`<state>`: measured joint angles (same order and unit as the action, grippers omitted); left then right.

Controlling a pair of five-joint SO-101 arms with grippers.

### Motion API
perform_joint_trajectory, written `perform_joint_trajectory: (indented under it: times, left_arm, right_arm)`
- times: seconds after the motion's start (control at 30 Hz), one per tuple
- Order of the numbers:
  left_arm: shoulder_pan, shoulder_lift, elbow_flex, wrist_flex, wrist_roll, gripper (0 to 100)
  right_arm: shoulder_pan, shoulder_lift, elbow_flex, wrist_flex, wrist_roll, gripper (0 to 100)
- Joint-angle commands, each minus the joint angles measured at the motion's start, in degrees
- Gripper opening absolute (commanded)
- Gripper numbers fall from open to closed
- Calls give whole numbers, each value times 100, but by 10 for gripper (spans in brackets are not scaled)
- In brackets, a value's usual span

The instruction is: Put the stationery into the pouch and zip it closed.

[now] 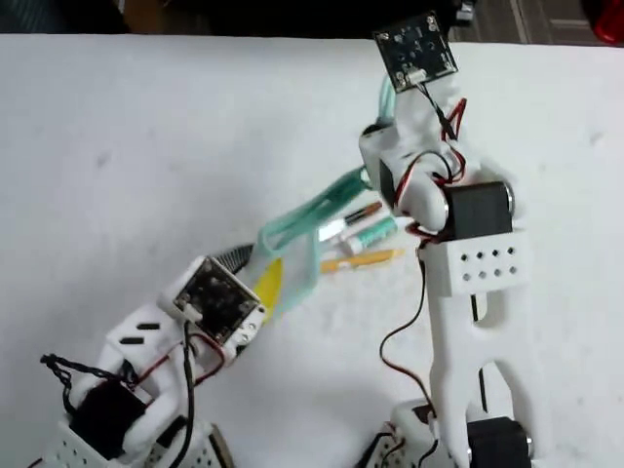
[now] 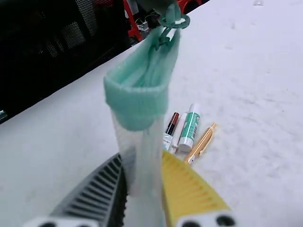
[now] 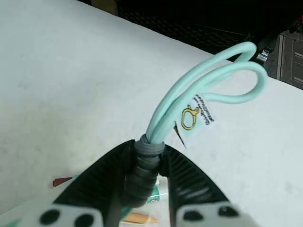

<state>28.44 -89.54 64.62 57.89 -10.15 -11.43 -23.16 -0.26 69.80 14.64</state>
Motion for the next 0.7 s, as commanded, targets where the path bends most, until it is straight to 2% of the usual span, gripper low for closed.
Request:
perform_joint_trajectory:
  times: [0.0,0.07,0.17,0.23,0.33,0.43,0.57,0.67]
  left_arm:
    - [-233,40,9,-132,26,23]
    - [-233,40,35,-229,26,23]
    - [-233,40,44,-273,26,23]
    - [-233,40,44,-273,26,23]
    - [-233,40,44,-273,26,23]
    - [-347,40,0,-281,26,23]
    - [-927,40,26,-756,62,23]
    - [-1508,40,44,-1073,642,23]
  right_arm:
    - [101,-84,-70,40,26,24]
    - [-154,-268,-97,295,26,91]
    - [-734,-769,-132,699,26,283]
    - [-1235,-1200,-132,848,53,349]
    - [-1912,-1912,-132,1068,53,342]
    - [-2211,-2563,-132,1138,44,311]
    - [-1921,-2800,-97,892,26,272]
    - [-1631,-2519,-97,848,26,248]
